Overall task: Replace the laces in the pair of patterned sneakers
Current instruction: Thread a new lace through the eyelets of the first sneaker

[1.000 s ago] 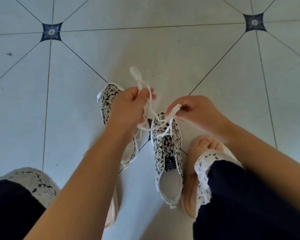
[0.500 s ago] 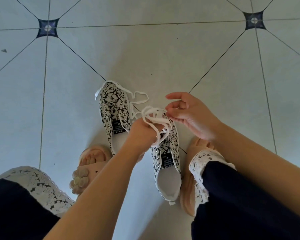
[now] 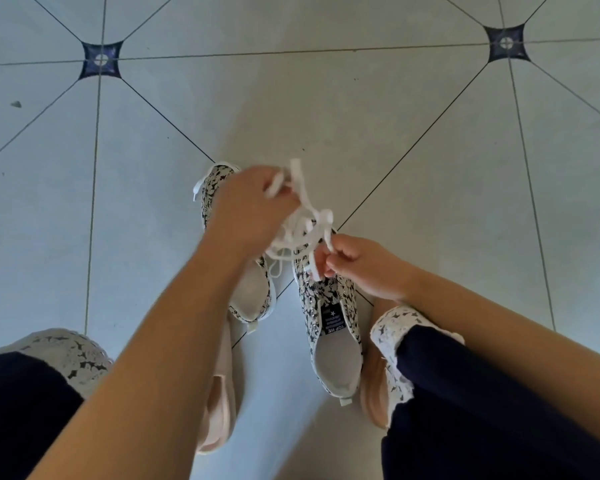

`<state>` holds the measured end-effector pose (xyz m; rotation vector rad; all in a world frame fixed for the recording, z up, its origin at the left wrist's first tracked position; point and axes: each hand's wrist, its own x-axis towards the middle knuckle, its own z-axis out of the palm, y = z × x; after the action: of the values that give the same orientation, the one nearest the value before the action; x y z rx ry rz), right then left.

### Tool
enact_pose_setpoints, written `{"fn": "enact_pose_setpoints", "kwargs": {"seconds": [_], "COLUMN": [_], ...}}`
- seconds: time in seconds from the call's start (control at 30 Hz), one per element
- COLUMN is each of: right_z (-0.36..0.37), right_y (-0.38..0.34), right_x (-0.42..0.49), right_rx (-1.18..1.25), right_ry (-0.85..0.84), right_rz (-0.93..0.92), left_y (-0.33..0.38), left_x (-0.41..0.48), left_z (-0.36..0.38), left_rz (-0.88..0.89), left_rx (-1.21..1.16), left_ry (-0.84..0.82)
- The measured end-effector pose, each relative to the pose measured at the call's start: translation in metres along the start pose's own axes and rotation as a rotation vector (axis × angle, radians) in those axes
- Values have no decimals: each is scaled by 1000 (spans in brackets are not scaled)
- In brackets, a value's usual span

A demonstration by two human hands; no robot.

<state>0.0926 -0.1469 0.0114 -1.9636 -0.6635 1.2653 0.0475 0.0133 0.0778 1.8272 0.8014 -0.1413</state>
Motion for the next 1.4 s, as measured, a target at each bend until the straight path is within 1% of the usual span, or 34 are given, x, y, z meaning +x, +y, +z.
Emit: {"fn": "enact_pose_setpoints", "kwargs": {"seconds": [0.07, 0.13, 0.17, 0.23, 0.33, 0.37, 0.4, 0.43, 0.53, 0.63, 0.77, 0.87, 1.0, 1.07, 1.13, 1.27, 1.33, 1.4], "right_z": [-1, -3, -6, -16, -40, -47, -52, -55, -54, -55, -65, -74, -76, -74, -74, -75, -76, -77], "right_y": [-8, -15, -19, -31, -49, -55, -61, -66, -79, -98, -124, -143, -164, -169, -173, -179, -183, -189], "right_x": [-3, -7, -11, -21, -36, -41, -45, -49, -56, -61, -68, -76, -87, -93, -100, -111, -115, -119], "right_rx": [-110, -263, -310, -302, -105, -19, 41, 52, -33, -72, -78, -70, -178, -206, -195, -129, -74, -83], "right_ry": [-112, -216, -239, -203, 6, 41, 46, 37, 15, 47, 75, 109, 106, 123, 157, 248, 294, 315], "right_rz": [-8, 6, 16, 42, 8, -24, -59, -78, -64, -76, -99, -145, -131, -123, -152, -180, -189, -183], "left_y": [18, 35, 41, 46, 42, 39, 37, 38, 50, 71, 111, 144, 168, 169, 167, 168, 172, 174], "left_x": [3, 2, 1, -2, -5, -7, -9, -12, -19, -25, -31, -39, -55, -61, -67, -82, -88, -93], "left_z": [-15, -24, -27, -30, -34, -34, -34, -35, -43, -53, -58, -64, -67, -67, -68, -71, -73, -75], "left_rz": [58, 68, 67, 55, 46, 46, 37, 21, -11, 10, -27, -26, 41, 48, 29, 5, 27, 63], "left_rx": [-113, -197, -250, -343, -330, -319, -331, -371, -565, -705, -877, -871, -737, -701, -681, -707, -740, -784], "left_ry": [58, 92, 107, 144, 203, 225, 241, 248, 250, 199, 26, -63, -49, -33, -48, -89, -102, -102]}}
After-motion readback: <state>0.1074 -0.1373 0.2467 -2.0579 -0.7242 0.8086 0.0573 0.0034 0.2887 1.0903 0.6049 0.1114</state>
